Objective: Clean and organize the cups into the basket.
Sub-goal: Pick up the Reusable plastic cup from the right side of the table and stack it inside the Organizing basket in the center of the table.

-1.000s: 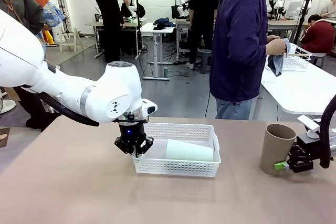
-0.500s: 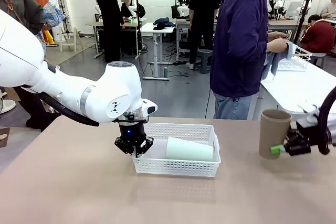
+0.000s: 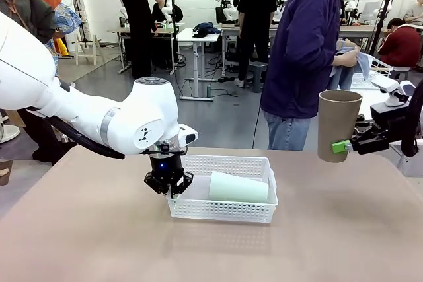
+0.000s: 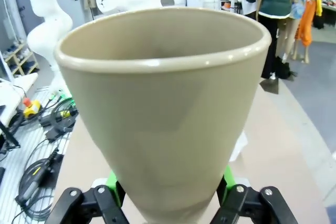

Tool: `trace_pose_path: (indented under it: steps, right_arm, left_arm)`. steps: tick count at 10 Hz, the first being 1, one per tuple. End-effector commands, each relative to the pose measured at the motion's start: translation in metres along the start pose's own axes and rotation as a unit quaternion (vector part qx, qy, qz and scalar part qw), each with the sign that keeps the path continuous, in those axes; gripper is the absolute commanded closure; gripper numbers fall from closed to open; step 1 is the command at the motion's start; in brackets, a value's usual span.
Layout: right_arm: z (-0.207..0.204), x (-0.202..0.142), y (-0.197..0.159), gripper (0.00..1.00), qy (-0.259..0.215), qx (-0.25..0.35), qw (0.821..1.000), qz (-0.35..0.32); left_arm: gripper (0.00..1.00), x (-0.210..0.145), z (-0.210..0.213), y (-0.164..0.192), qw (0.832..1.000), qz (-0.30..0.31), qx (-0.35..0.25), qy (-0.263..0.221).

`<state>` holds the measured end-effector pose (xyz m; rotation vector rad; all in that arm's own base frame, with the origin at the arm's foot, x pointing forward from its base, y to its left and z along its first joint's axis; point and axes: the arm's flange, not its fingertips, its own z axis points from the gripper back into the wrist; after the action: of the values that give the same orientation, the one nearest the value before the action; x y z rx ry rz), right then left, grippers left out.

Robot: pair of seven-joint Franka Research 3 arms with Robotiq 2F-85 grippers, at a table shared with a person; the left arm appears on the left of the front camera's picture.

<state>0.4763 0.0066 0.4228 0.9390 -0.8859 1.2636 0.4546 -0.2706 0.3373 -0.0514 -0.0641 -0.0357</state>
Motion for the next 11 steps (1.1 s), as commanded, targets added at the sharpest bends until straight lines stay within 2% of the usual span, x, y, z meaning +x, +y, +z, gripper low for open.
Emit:
trace_pose_path:
  steps: [1, 2, 6, 7, 9, 11]
  right_arm:
    - [-0.003, -0.022, 0.005, 1.00, -0.005, -0.014, 1.000, -0.014]
    - [0.000, 0.000, 0.000, 1.00, 0.000, 0.000, 1.000, 0.000]
    - [0.000, 0.000, 0.000, 1.00, 0.000, 0.000, 1.000, 0.000]
    - [0.001, -0.004, 0.000, 0.20, 0.001, -0.002, 1.000, -0.002]
    - [-0.030, 0.042, 0.005, 0.20, 0.113, -0.021, 0.993, 0.010]
    - [-0.080, 0.085, -0.014, 0.20, 0.207, 0.007, 0.978, -0.015]
  left_arm:
    - [1.00, -0.001, -0.001, 0.000, 1.000, -0.001, 0.000, -0.002]
    - [1.00, -0.001, -0.001, 0.000, 1.000, -0.001, 0.000, -0.002]
    - [1.00, -0.001, -0.001, 0.000, 1.000, -0.001, 0.000, -0.002]
    - [1.00, -0.001, -0.001, 0.000, 1.000, -0.001, 0.000, -0.002]
    - [1.00, -0.001, -0.001, 0.000, 1.000, -0.001, 0.000, -0.002]
    - [1.00, -0.001, -0.001, 0.000, 1.000, -0.001, 0.000, -0.002]
